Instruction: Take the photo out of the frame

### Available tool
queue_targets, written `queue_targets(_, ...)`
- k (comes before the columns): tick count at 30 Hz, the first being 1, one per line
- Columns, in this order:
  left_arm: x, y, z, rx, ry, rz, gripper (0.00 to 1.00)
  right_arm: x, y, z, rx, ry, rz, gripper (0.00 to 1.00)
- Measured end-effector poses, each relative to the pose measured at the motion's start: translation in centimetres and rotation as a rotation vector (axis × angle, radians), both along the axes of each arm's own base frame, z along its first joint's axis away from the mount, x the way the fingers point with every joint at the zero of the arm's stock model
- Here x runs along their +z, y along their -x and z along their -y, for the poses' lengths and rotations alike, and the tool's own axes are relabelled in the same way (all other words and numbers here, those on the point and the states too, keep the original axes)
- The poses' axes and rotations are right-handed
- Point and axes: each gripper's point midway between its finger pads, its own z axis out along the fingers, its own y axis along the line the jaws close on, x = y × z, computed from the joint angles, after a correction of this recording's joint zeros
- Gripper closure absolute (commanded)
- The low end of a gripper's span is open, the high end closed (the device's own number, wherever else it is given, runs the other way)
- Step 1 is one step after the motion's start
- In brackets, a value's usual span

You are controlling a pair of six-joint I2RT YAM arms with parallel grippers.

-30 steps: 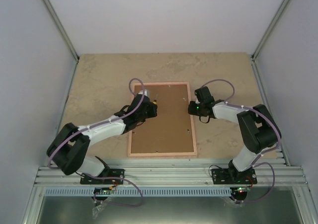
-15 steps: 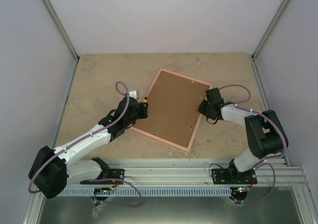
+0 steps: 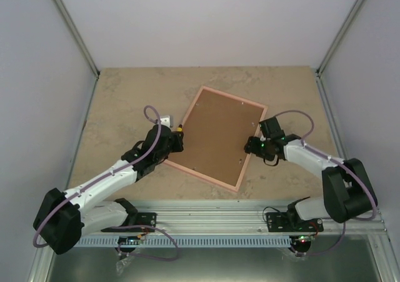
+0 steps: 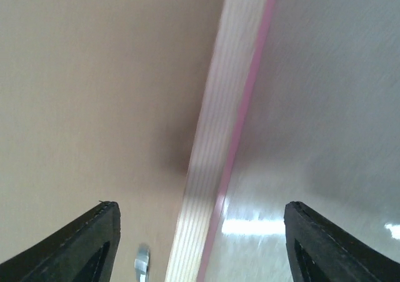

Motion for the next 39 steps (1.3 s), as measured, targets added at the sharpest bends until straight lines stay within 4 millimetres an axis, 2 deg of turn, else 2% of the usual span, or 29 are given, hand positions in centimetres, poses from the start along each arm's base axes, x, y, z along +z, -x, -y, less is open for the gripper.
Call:
queue_targets(7, 0.5, 0.0, -0.1, 0.003, 0.007, 0.014, 1.0, -0.6, 6.1, -2.7, 0.232, -0.022, -0.069, 0.22)
queue_targets(13, 0.5, 0.0, -0.1, 0.003, 0.007, 0.013, 1.0, -1.1, 10.1, -6.1, 0.398, -0.059, -0.12, 0.22)
queue_targets(17, 0.5, 0.0, -0.2, 0.009, 0.003, 0.015, 1.0, -1.4, 11.9, -8.5, 0.484, -0.069, -0.148, 0.22)
queue_targets(24, 0.4, -0.1, -0.8, 0.037, -0.012, 0.022, 1.0, -1.2, 12.4, -14.2, 0.598, -0.094, -0.152, 0.22)
queue_targets(29, 0.5, -0.1, -1.6, 0.071, -0.023, 0.029, 1.0, -1.0, 10.9, -20.0, 0.673, -0.112, -0.114, 0.23)
queue_targets(33, 0.5, -0.2, -2.3, 0.094, -0.018, 0.031, 1.0, -0.4, 9.6, -23.5, 0.727, -0.133, -0.068, 0.23)
queue_targets(36, 0.2, -0.5, -3.1, 0.12, -0.016, 0.022, 1.0, 0.4, 8.7, -24.8, 0.757, -0.139, -0.029, 0.23)
queue_targets(39, -0.1, -0.7, -3.7, 0.142, -0.011, 0.015, 1.0, 1.1, 7.9, -24.7, 0.777, -0.124, 0.006, 0.23)
